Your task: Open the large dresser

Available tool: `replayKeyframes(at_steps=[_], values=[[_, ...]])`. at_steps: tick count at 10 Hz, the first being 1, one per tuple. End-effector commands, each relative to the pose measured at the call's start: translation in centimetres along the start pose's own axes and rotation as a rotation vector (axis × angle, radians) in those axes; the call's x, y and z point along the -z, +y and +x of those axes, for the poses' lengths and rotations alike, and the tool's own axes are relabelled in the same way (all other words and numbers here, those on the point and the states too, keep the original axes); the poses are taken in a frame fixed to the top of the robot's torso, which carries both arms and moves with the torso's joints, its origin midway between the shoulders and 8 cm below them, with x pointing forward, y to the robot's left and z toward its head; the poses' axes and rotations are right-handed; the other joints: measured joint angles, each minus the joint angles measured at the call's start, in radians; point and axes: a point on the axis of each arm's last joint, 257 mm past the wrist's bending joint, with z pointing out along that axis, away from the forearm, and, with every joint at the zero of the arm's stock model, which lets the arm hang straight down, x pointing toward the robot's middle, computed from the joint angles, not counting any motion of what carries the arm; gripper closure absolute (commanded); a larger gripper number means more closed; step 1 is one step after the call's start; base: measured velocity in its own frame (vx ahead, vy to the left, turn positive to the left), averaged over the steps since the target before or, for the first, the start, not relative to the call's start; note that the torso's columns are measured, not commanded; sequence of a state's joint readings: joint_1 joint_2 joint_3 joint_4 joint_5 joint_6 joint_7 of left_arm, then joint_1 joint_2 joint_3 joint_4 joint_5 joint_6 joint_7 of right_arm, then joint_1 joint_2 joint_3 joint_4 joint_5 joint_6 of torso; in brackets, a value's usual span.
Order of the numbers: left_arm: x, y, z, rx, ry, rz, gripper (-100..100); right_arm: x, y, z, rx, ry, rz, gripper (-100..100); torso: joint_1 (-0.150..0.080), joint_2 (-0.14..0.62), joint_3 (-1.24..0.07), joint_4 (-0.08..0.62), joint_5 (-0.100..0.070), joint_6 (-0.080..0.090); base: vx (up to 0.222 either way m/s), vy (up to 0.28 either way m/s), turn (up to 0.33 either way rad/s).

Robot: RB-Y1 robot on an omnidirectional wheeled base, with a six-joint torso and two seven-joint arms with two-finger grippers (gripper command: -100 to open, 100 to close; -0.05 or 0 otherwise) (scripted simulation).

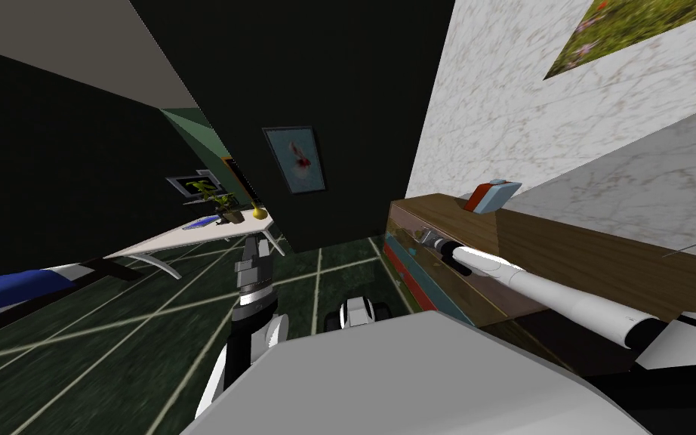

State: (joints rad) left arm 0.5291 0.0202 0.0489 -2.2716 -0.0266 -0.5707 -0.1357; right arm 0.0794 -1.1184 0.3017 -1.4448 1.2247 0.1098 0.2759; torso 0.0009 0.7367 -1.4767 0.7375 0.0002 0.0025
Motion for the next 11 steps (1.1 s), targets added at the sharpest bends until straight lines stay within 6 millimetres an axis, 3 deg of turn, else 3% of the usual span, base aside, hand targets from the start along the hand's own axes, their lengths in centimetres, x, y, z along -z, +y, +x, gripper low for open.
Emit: replayKeyframes(at_steps=[1, 4, 8, 11], values=[[0.0, 0.0, 0.0, 0.0, 0.0, 0.0, 0, -0.01, 0.01, -0.04, 0.0, -0.001, 0.0, 100, 0.0, 0.0, 0.0, 0.0, 0.0, -0.001, 0.0, 0.0, 0.0], [0.0, -0.01, 0.01, 0.0, 0.0, 0.0, 0, 0.04, -0.26, -0.14, 0.0, -0.003, 0.0, 100, 0.006, 0.0, 0.0, -0.002, 0.0, -0.003, -0.01, 0.163, -0.005], [0.0, -0.01, 0.0, 0.0, 0.0, 0.0, 0, 0.12, -0.21, -0.2, -0.003, -0.005, -0.003, 100, -0.007, 0.001, 0.0, 0.001, 0.0, -0.003, -0.007, 0.163, -0.005], [0.0, -0.01, 0.01, 0.0, 0.0, 0.0, 0, 0.17, -0.39, -0.33, 0.0, -0.007, -0.001, 100, 0.003, 0.003, 0.002, 0.0, 0.0, -0.002, -0.033, 0.215, 0.005]])
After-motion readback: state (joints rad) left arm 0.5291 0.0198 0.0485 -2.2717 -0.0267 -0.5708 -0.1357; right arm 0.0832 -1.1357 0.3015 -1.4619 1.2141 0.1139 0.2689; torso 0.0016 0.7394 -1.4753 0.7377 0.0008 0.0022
